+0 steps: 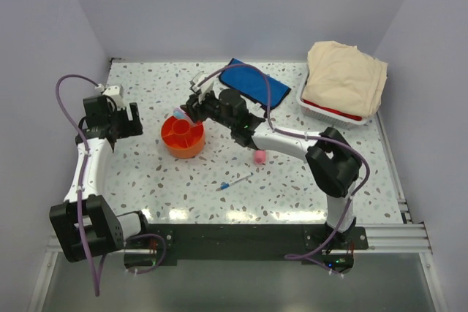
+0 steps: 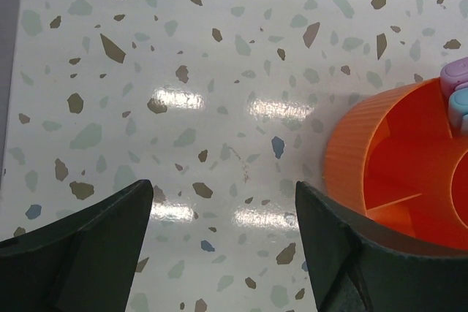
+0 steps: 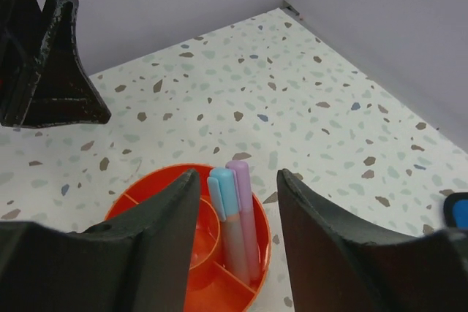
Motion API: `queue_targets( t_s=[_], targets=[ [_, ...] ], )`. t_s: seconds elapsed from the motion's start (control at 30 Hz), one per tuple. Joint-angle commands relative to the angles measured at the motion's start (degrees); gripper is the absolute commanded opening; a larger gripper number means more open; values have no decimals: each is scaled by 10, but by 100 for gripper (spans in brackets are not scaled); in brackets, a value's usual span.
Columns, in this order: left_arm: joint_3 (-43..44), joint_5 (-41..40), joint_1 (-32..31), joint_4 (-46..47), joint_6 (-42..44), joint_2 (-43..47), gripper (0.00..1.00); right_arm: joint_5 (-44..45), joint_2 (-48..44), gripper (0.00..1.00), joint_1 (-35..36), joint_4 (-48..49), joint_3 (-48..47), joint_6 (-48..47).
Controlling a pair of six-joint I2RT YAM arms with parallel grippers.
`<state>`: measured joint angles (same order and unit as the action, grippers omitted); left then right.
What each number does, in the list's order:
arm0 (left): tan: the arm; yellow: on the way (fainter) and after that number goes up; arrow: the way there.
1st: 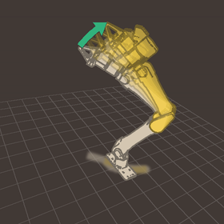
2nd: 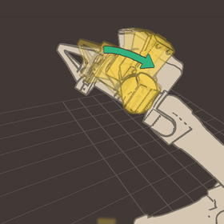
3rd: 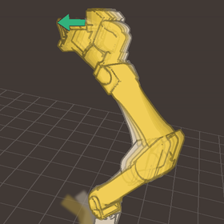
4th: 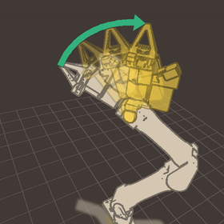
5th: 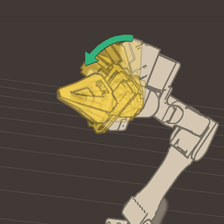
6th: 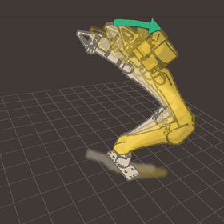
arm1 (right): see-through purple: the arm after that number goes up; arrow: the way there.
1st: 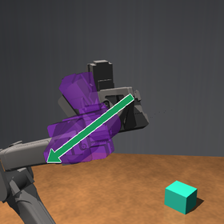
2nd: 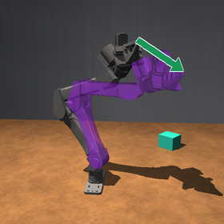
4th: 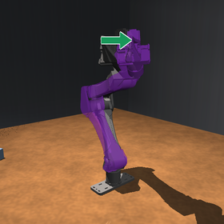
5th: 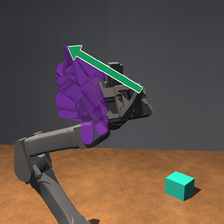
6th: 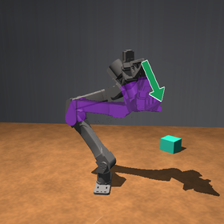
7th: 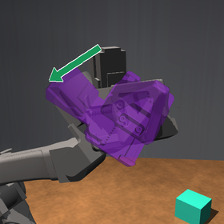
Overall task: Sort the stationery into containers
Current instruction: Place the pen in the storage box, then pick up the pen from the center of the board.
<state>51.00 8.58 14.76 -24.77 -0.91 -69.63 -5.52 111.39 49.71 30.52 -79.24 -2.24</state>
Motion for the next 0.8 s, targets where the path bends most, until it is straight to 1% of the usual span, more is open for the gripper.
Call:
queue_targets(
  t_s=[0.0,0.03,0.07,0.1,0.13,0.17,0.2,0.23,0.27,0.3,0.33,0.37,0.4,0.5,0.6,0.67,0.77],
  targets=[
    [20,5,10,26,-2,24,84,19,-55,54,-10,-60,-24,-26],
    [20,4,11,26,0,25,84,1,-58,56,-16,-89,-37,-33],
    [23,5,11,26,3,25,85,-15,-56,64,-35,-171,-78,-38],
    [23,6,11,25,6,24,85,-34,-51,66,-47,-225,-105,-50],
    [26,5,12,22,6,22,85,-86,-31,67,-60,-286,-137,-61],
    [30,0,13,20,24,18,86,-108,-18,69,-84,-411,-206,-75],
    [30,-3,12,19,33,16,86,-126,-2,70,-94,-471,-241,-116],
    [31,-7,12,17,36,10,86,-152,25,70,-102,-528,-300,-143],
    [35,-19,13,10,38,6,91,-162,37,71,-114,-618,-320,-173],
    [35,-24,13,9,32,5,95,-177,45,72,-120,-650,-334,-227],
    [33,-26,14,8,31,1,98,-189,53,72,-126,-683,-355,-255],
    [32,-20,15,6,31,-2,98,-204,65,73,-135,-722,-357,-274],
    [33,-13,15,5,31,-3,98,-208,73,73,-138,-742,-362,-316],
    [38,20,18,7,28,-6,96,-206,123,70,-139,-822,-400,-373],
    [45,30,22,10,20,-11,93,-201,177,66,-139,-868,-446,-389],
    [50,32,27,8,17,-16,93,-195,200,63,-138,-871,-471,-387],
    [58,31,34,1,20,-26,92,-173,214,62,-138,-834,-466,-404]
  ],
)
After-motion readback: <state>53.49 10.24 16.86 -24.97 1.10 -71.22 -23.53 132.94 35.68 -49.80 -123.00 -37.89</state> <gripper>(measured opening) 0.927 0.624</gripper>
